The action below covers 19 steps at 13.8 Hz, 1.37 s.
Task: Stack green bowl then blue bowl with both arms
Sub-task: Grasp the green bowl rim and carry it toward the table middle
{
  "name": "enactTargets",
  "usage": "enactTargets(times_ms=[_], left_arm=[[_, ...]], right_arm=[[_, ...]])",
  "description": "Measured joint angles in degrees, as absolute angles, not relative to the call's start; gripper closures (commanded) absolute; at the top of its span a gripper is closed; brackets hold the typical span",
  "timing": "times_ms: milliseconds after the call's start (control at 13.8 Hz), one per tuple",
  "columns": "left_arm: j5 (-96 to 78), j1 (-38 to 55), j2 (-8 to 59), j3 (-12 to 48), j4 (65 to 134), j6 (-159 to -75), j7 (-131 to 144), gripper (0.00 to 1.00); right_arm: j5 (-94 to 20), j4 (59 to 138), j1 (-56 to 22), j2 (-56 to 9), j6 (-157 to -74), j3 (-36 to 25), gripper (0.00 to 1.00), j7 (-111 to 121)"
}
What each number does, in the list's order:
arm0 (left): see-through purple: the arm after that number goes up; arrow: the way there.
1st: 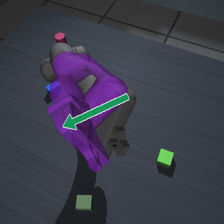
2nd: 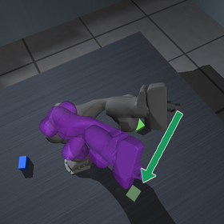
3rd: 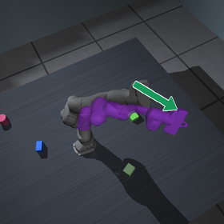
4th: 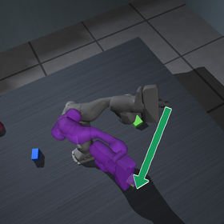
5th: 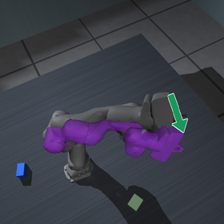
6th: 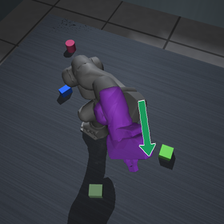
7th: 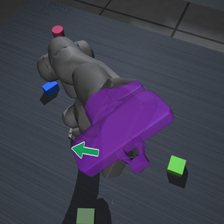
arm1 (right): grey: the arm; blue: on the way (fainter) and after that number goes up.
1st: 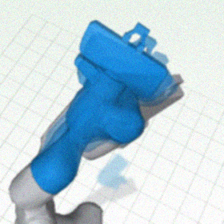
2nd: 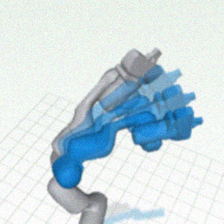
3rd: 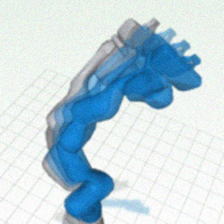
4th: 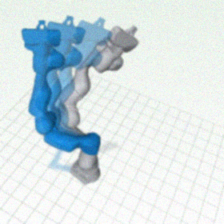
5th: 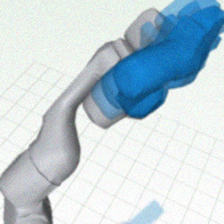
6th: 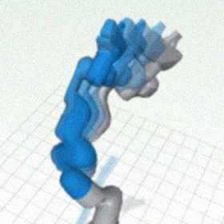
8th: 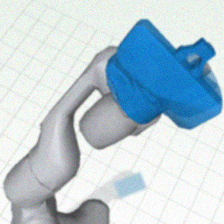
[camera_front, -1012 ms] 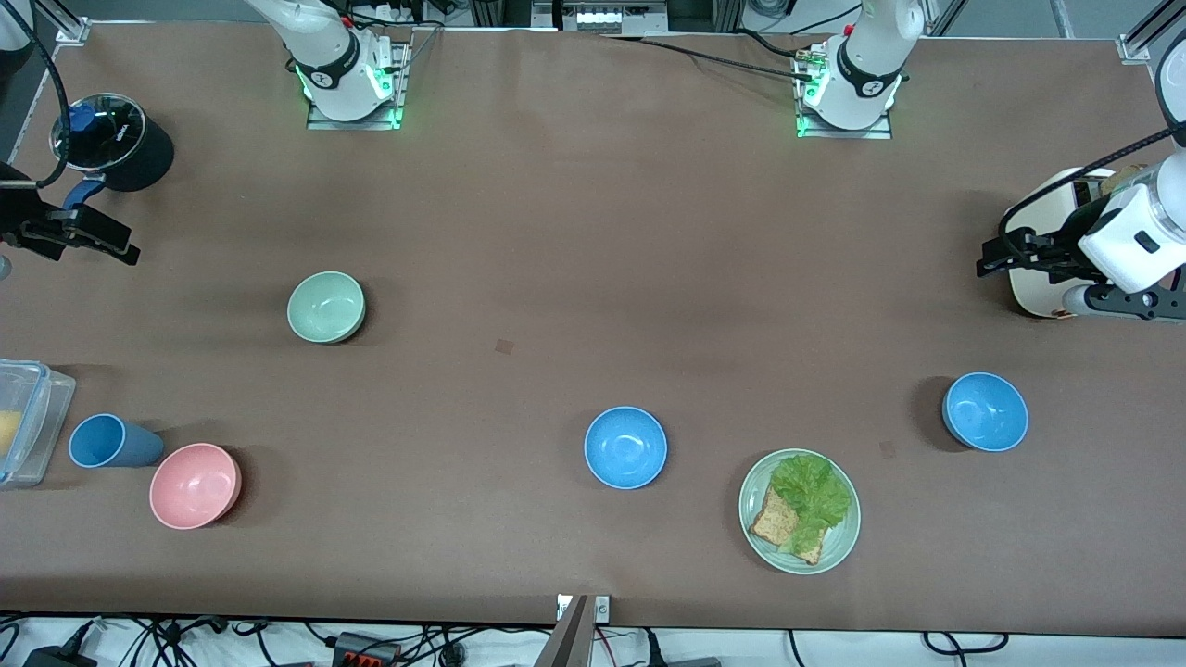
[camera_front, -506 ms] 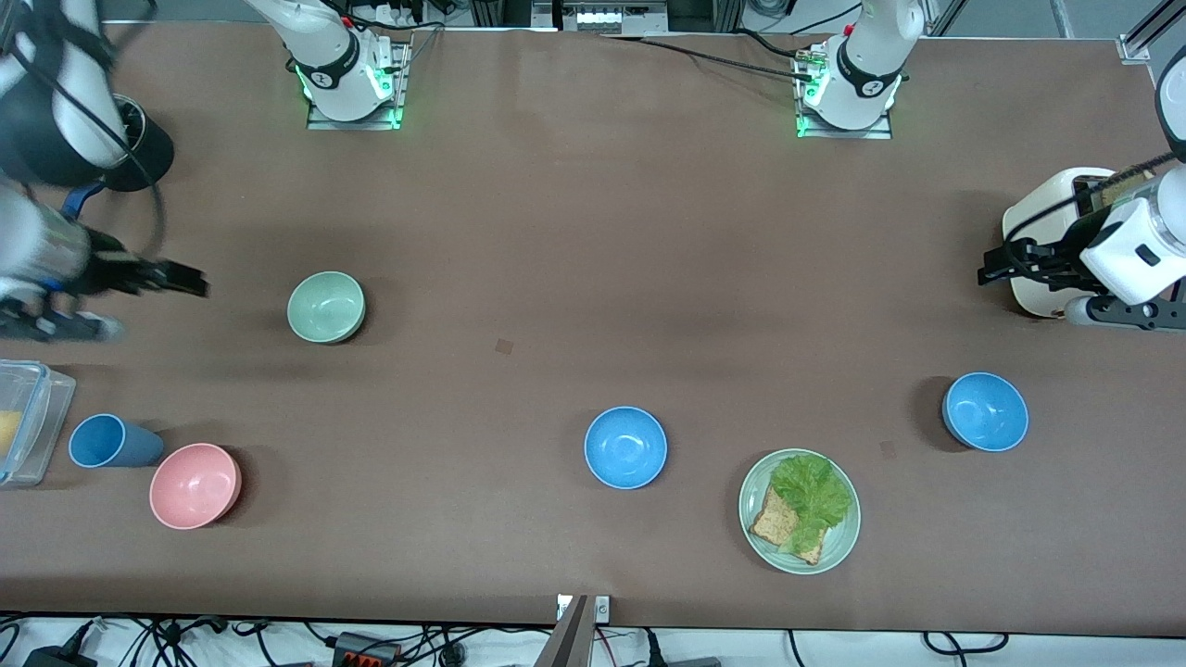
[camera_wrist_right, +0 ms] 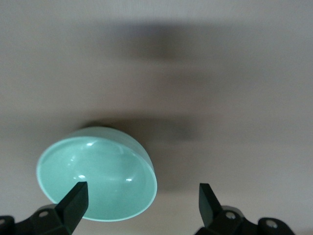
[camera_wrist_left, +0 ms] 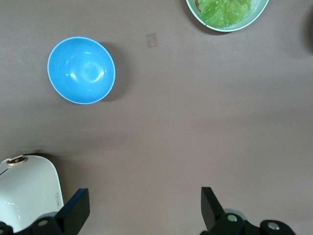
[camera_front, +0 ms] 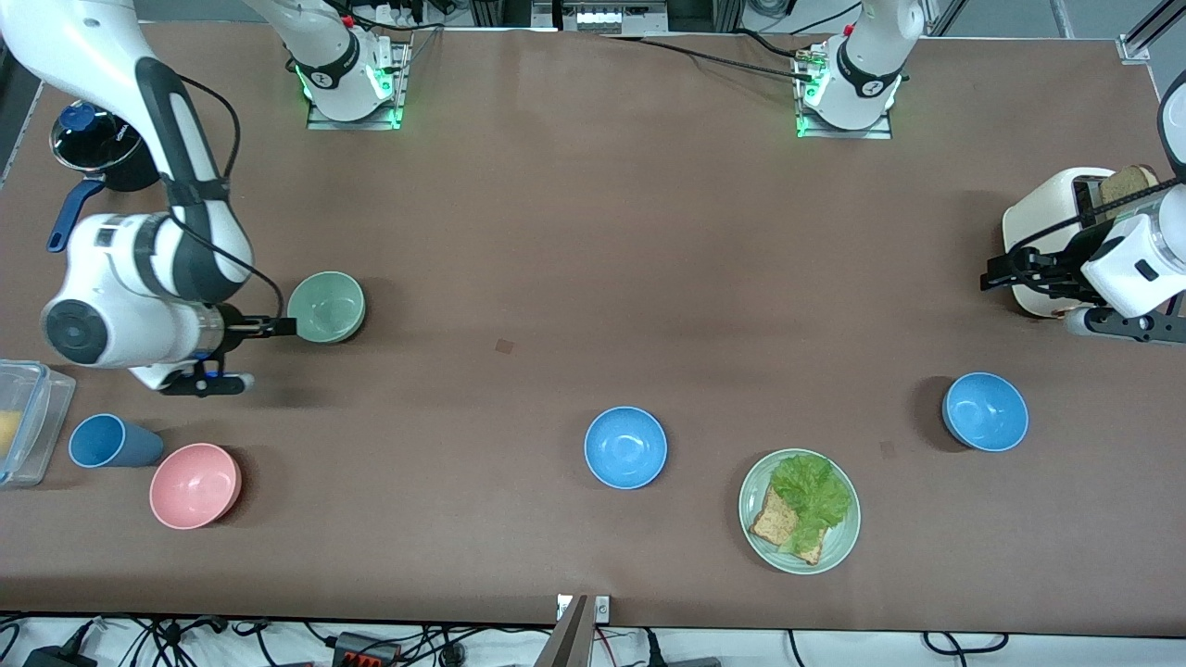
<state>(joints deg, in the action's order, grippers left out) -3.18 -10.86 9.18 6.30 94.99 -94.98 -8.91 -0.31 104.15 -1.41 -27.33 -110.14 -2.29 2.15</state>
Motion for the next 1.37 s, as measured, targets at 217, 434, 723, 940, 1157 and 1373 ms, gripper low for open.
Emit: enactTargets(times_ms=[217, 434, 723, 940, 1157, 1373], left_arm=[[-3.18, -11.03, 9.27, 6.32, 94.91, -94.95, -9.33, 0.0], [-3.18, -11.03, 9.29, 6.32, 94.81, -94.93, -9.58, 0.0], [-3.18, -11.02, 9.28, 6.49, 94.53, -94.92, -10.57, 0.0], [-3.18, -11.02, 9.29, 6.52, 94.32, -94.92, -10.58, 0.0], [-3.18, -11.02, 9.29, 6.59, 94.13, -94.85, -10.64, 0.0], [-3.18, -11.07, 9.58, 6.57, 94.1, -94.69, -10.69, 0.0]], right_arm=[[-0.31, 109.02, -1.55, -27.27, -113.26, -2.3, 0.15, 2.15], [-0.31, 111.21, -1.59, -27.38, -114.66, -2.3, 0.48, 2.15], [-0.31, 111.71, -1.59, -27.59, -115.6, -2.3, 0.77, 2.15], [-0.31, 111.74, -1.59, -28.02, -115.89, -2.31, 1.0, 2.14], [-0.4, 111.34, -1.92, -27.65, -115.59, -2.22, 1.0, 2.24], [-0.41, 108.8, -5.27, -27.3, -115.92, -1.98, 1.0, 2.28]])
